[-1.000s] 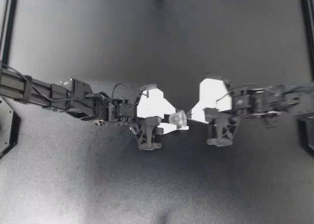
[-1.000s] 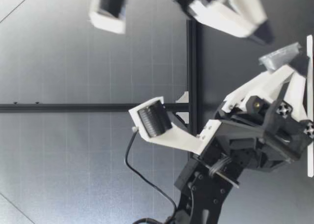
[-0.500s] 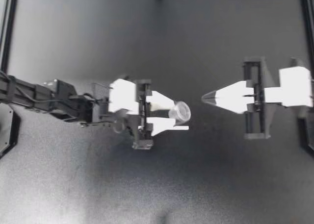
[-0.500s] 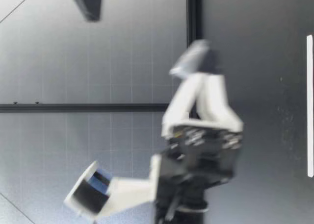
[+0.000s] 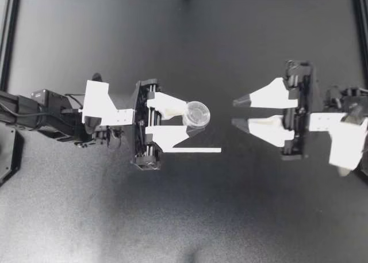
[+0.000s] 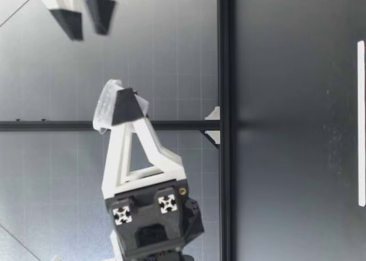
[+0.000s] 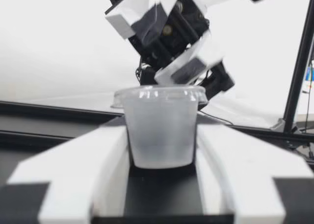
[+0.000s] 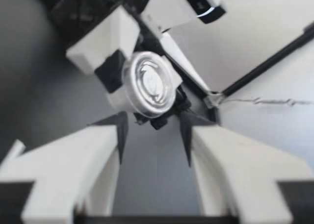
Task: Pick up the plastic cup and open its lid.
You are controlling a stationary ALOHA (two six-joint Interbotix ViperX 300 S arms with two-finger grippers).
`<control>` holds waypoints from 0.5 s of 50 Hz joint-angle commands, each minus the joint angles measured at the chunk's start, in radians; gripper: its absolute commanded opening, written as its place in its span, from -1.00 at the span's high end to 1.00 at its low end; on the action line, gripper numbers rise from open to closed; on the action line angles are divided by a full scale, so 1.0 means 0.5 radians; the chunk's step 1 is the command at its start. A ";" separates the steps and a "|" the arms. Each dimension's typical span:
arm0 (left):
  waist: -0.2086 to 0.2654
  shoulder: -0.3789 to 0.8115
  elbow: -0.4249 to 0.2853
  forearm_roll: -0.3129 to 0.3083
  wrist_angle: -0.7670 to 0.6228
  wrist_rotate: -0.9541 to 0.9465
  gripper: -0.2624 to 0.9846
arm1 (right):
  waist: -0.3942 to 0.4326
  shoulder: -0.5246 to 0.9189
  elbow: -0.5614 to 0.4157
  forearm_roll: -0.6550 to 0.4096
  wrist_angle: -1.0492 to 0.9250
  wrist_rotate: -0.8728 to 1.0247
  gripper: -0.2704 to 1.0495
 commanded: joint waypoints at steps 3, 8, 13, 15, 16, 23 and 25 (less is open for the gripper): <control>0.003 -0.040 -0.025 0.000 -0.012 -0.003 0.29 | 0.034 0.092 -0.080 0.012 -0.025 -0.199 -0.15; 0.000 -0.031 -0.018 0.000 0.000 -0.012 0.29 | 0.058 0.172 -0.123 0.018 -0.034 -0.285 -0.15; 0.003 -0.028 -0.018 0.000 0.000 -0.028 0.29 | 0.058 0.249 -0.160 0.025 -0.043 -0.325 -0.15; 0.000 -0.021 -0.021 0.000 0.000 -0.034 0.29 | 0.058 0.273 -0.175 0.028 -0.061 -0.337 -0.15; 0.000 -0.018 -0.018 0.003 0.000 -0.037 0.29 | 0.058 0.285 -0.184 0.031 -0.071 -0.344 -0.15; 0.003 -0.009 -0.018 0.000 0.000 -0.037 0.29 | 0.058 0.310 -0.202 0.055 -0.132 -0.393 -0.15; 0.003 -0.012 -0.012 0.000 0.000 -0.037 0.29 | 0.058 0.298 -0.202 0.077 -0.150 -0.417 -0.15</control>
